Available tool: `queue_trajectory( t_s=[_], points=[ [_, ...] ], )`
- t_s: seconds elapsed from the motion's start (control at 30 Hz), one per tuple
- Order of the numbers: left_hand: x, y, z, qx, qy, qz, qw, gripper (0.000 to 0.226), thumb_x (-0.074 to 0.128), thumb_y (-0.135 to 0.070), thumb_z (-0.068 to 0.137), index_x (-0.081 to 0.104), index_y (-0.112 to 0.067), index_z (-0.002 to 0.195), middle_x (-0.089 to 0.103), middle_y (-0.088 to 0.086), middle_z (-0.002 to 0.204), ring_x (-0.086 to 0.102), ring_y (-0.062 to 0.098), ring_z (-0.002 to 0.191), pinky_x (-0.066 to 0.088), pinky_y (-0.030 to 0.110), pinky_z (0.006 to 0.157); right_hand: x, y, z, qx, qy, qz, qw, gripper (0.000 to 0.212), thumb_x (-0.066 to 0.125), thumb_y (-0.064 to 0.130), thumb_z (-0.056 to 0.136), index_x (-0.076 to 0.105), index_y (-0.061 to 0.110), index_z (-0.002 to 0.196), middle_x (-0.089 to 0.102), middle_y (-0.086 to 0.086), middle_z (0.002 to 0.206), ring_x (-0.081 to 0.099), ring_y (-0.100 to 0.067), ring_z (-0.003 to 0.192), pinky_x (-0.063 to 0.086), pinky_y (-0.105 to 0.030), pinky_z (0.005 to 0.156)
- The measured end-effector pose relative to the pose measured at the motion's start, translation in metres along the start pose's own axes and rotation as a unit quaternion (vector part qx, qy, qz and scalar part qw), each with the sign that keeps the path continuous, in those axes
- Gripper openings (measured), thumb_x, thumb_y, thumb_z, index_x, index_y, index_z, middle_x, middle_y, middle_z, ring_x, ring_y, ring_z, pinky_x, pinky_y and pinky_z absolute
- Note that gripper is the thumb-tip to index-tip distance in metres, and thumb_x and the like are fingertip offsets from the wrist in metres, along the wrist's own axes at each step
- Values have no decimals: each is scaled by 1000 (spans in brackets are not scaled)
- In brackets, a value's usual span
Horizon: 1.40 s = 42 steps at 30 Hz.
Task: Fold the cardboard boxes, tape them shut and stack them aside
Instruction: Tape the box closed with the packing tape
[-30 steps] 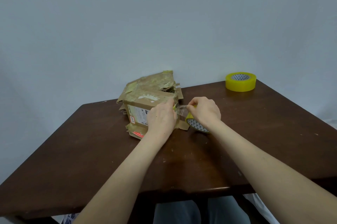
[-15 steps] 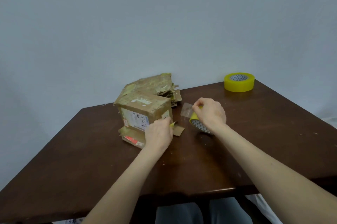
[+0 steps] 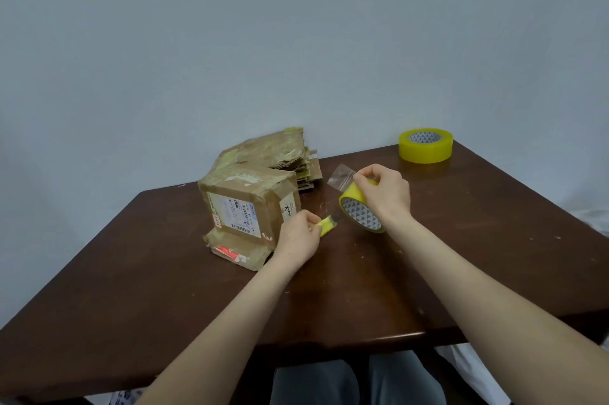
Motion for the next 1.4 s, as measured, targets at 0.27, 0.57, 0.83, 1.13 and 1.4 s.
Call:
queue_trajectory(
  t_s=[0.27, 0.57, 0.83, 1.13, 1.4],
  points=[
    [-14, -47, 6, 137, -164, -26, 976, 21, 52, -23, 95, 68, -20, 109, 64, -4, 109, 56, 14, 103, 38, 21, 80, -20, -4, 9, -21, -22, -7, 999, 8, 58, 32, 89, 65, 30, 86, 69, 0, 100, 58, -24, 101, 45, -34, 79],
    [-21, -80, 32, 139, -130, 1, 982, 31, 65, -43, 84, 71, -28, 110, 70, -6, 110, 58, 14, 110, 49, 35, 88, -20, -6, 7, -55, -14, -19, 998, 8, 59, 34, 90, 62, 32, 82, 70, 0, 94, 62, -24, 96, 49, -36, 77],
    [-14, -77, 34, 108, -112, -91, 984, 10, 69, -30, 83, 77, -24, 84, 69, -7, 76, 62, 11, 77, 47, 26, 72, -21, -9, 7, -82, 3, -19, 996, 5, 61, 36, 89, 64, 33, 87, 69, 3, 94, 61, -21, 96, 49, -36, 79],
    [-8, -79, 34, 118, -125, 10, 985, 19, 59, -35, 90, 75, -24, 91, 72, -3, 93, 63, 18, 93, 48, 30, 72, -32, -11, 11, -98, 13, -95, 991, 26, 60, 34, 90, 66, 25, 114, 61, 5, 92, 59, -21, 99, 43, -29, 75],
    [-56, -63, 38, 166, -204, 65, 963, 29, 50, -39, 95, 67, -21, 112, 69, -5, 103, 63, 15, 98, 53, 32, 77, -26, -34, 3, -84, 48, -372, 923, 21, 51, 36, 96, 59, 28, 113, 61, -1, 118, 49, -25, 112, 40, -38, 90]
  ],
)
Point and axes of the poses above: each hand's wrist, its own z-axis towards the middle knuckle, its own x-axis out of the palm, y = z × x, the point moved 1 cm from there along z, towards the middle knuckle
